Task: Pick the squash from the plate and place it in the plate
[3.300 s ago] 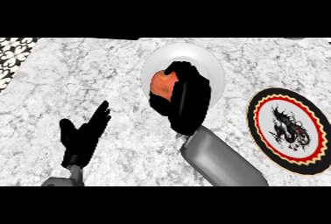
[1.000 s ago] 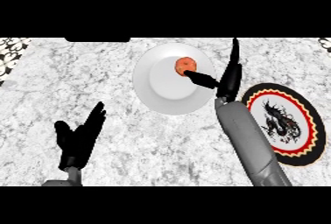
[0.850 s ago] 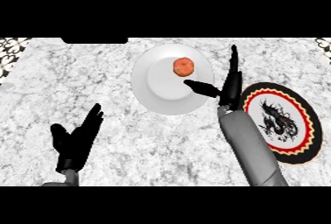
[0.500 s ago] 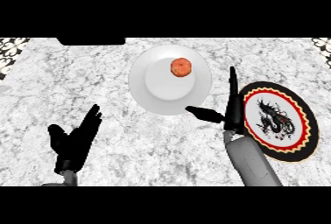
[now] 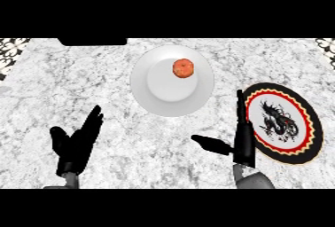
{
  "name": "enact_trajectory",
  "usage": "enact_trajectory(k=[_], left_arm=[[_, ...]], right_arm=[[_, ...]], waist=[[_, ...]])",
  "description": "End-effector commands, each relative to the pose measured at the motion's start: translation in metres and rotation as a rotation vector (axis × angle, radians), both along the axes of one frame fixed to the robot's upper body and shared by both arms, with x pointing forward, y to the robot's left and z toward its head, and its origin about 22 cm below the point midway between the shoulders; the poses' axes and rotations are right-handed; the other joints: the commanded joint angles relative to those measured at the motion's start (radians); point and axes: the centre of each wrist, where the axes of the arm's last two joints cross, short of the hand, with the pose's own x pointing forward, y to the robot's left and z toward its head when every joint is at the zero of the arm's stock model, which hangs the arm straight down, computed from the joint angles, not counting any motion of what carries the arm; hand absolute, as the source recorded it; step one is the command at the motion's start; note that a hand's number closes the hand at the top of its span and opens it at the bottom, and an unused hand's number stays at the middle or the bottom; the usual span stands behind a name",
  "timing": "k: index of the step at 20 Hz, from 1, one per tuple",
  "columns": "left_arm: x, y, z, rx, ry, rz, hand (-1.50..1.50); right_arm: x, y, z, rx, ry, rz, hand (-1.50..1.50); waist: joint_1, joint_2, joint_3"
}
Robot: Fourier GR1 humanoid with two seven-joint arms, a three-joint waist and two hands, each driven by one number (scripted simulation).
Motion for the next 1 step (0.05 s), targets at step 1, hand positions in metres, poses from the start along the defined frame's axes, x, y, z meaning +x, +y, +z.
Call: enact_trajectory(k=[1], left_arm=[[-0.0098, -0.0083, -0.0203, 0.021, 0.068, -0.004, 0.0]], right_arm=[[-0.0294, -0.0035, 0.0143, -0.008, 0.007, -0.007, -1.5]], waist=[[-0.001, 0.007, -0.008]])
